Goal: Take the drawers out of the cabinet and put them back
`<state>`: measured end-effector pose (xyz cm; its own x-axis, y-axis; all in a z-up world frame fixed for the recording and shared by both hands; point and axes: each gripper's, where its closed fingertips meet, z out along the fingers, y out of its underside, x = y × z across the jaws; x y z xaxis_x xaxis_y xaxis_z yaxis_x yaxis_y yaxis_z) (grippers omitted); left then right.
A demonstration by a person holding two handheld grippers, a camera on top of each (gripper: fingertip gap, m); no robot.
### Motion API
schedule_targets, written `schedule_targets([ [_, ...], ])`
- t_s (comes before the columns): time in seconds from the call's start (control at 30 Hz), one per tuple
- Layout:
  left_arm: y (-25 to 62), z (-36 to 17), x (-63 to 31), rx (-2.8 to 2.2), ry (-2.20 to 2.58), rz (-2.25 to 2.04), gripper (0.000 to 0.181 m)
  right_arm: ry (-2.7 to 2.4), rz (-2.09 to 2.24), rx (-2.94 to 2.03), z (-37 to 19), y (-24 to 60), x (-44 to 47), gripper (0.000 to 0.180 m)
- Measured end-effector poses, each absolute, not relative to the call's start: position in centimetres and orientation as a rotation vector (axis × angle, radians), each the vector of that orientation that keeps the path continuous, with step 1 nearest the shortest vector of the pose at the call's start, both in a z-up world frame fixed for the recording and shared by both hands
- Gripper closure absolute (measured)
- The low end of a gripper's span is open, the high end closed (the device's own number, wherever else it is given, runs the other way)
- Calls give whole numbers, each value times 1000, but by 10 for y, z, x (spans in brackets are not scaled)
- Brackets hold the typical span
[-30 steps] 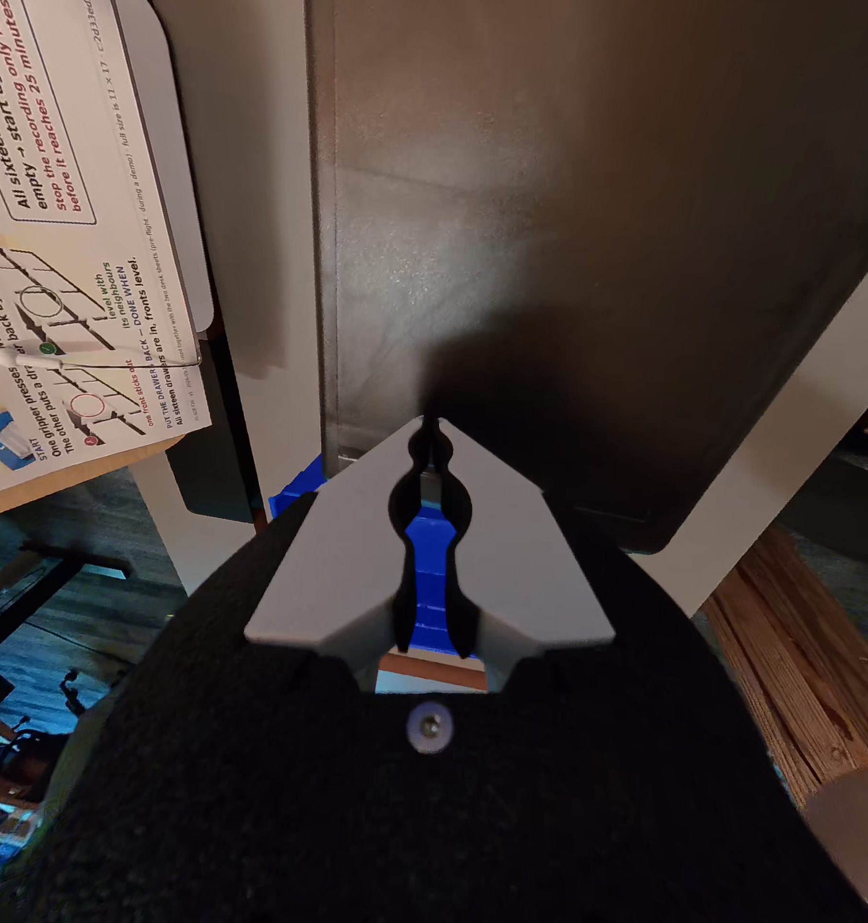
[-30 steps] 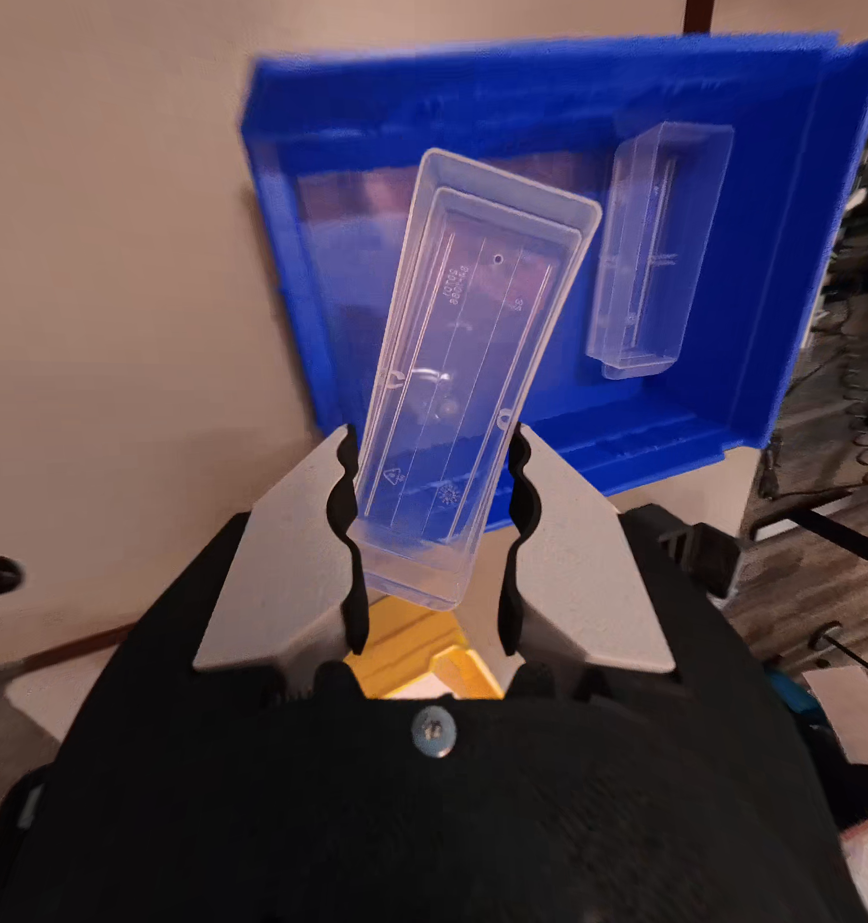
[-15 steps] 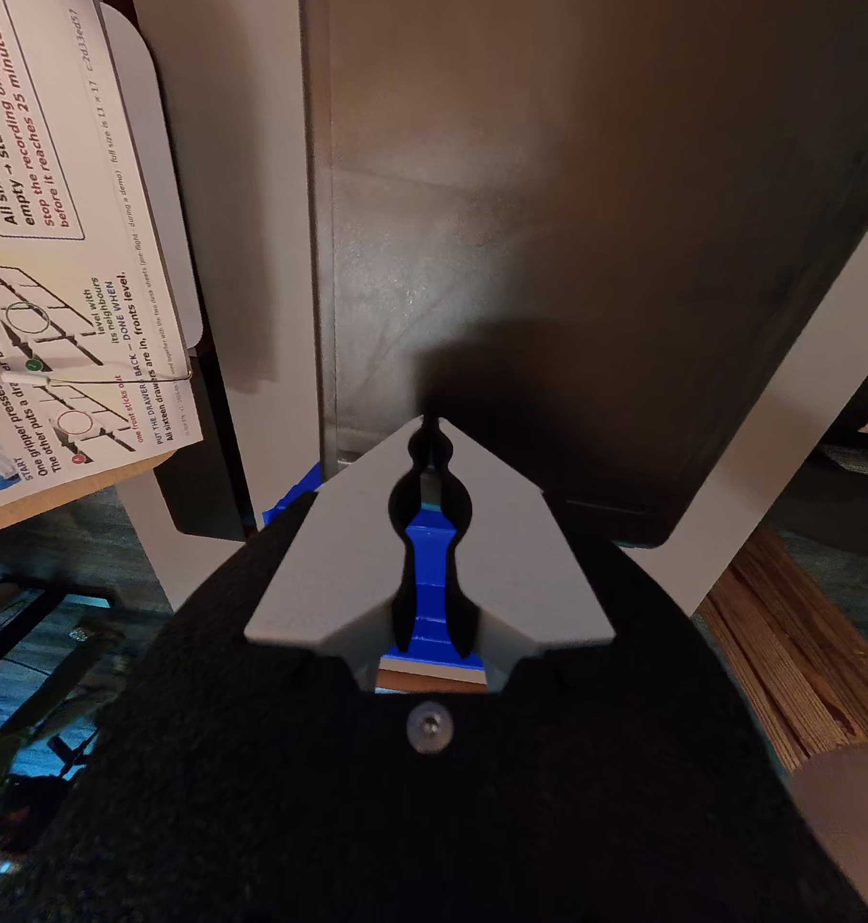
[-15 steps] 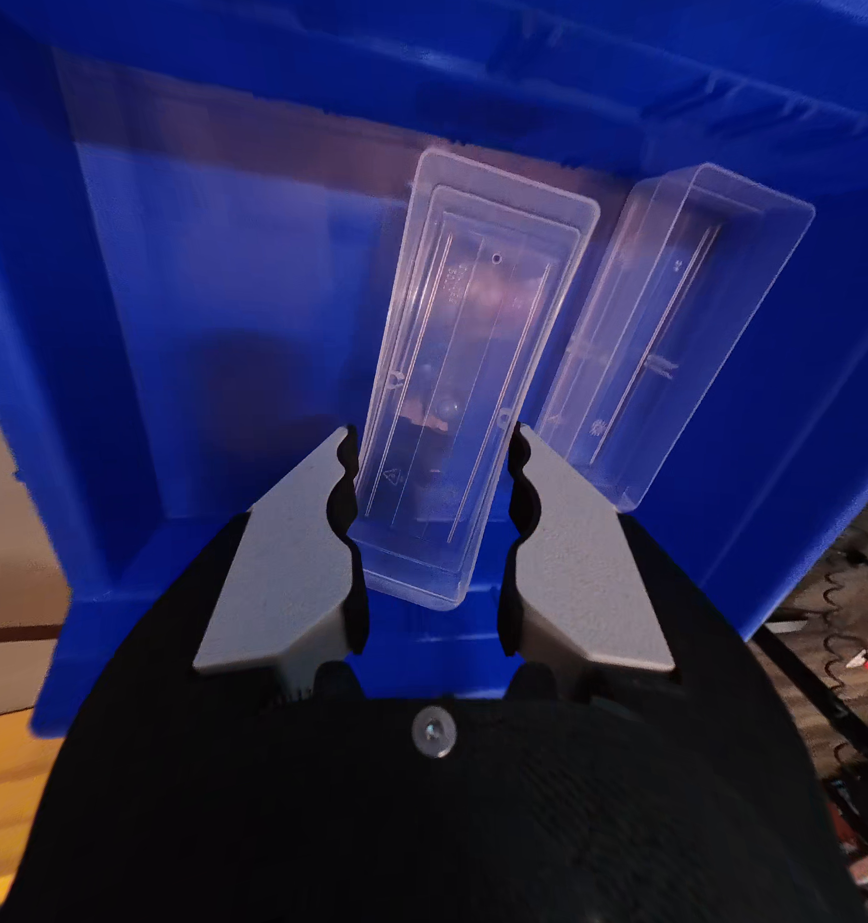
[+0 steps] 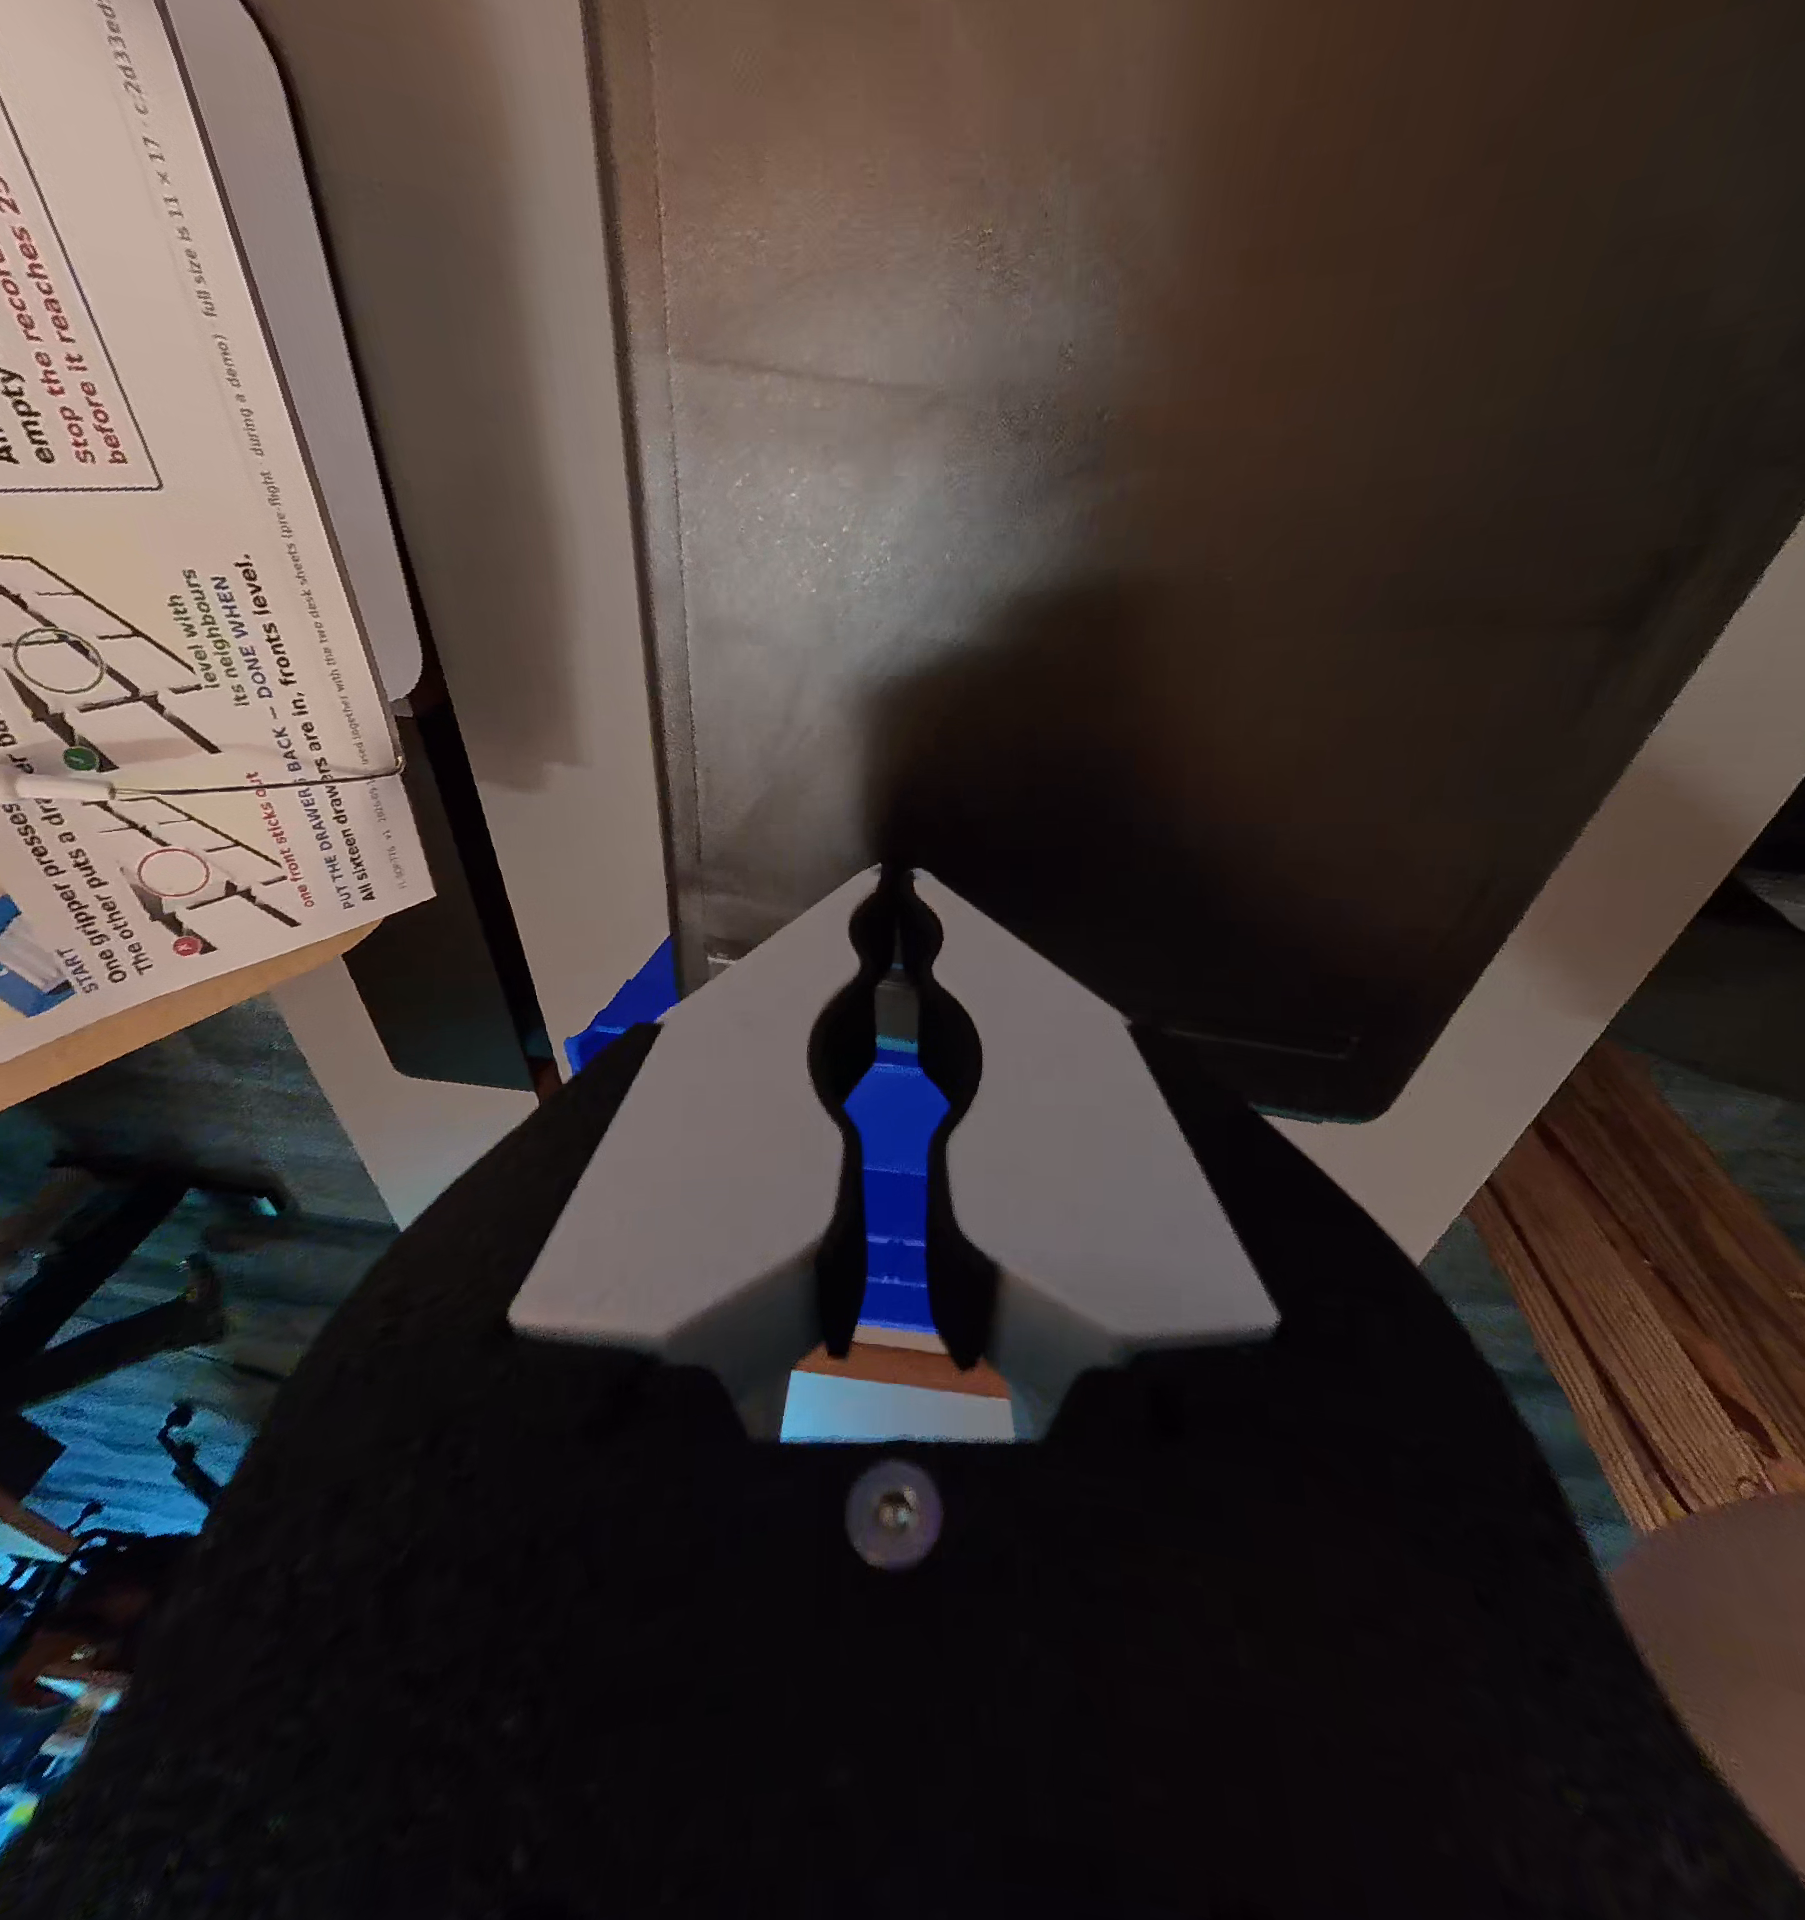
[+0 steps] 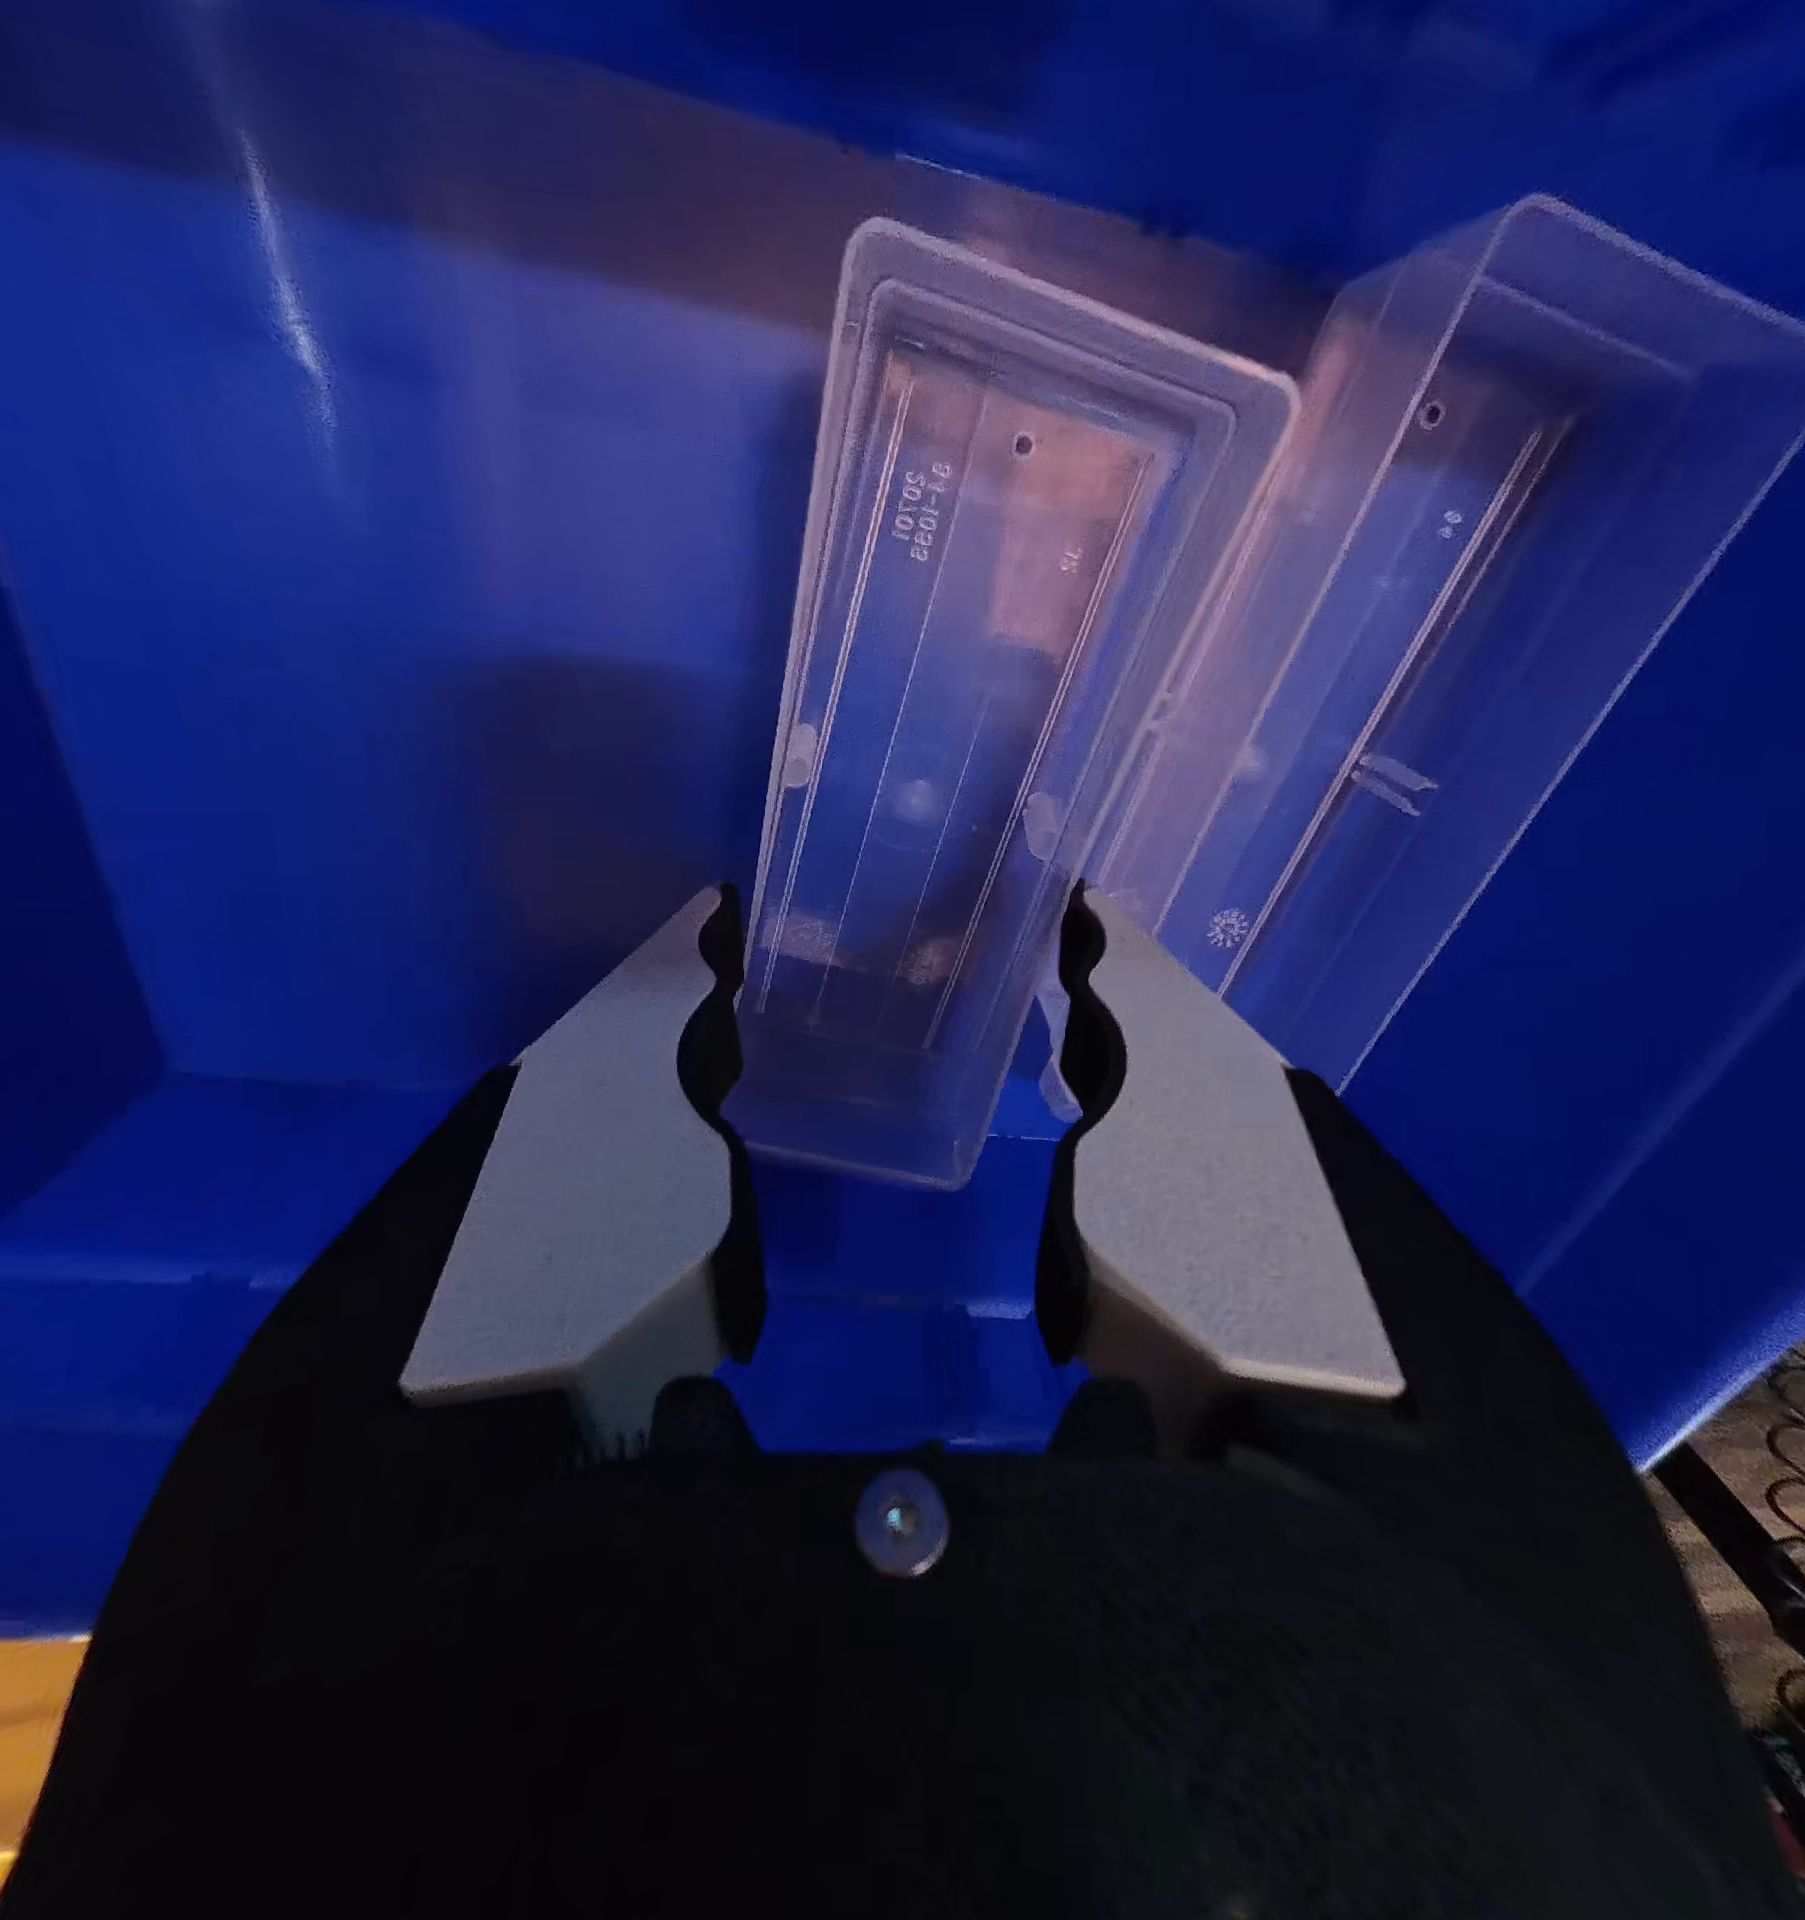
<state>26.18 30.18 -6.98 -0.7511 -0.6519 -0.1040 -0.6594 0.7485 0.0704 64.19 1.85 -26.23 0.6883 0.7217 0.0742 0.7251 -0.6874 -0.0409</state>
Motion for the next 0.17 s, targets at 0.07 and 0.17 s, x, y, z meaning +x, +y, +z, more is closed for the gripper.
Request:
schedule_targets([
  [0.07, 302, -70, 262, -1093, 2872, 123, 181, -1217, -73, -2848, -263, 18, 643, 117],
  [0.17, 302, -70, 262, -1108, 2877, 78, 181, -1254, -81, -2899, -264, 18, 645, 116],
])
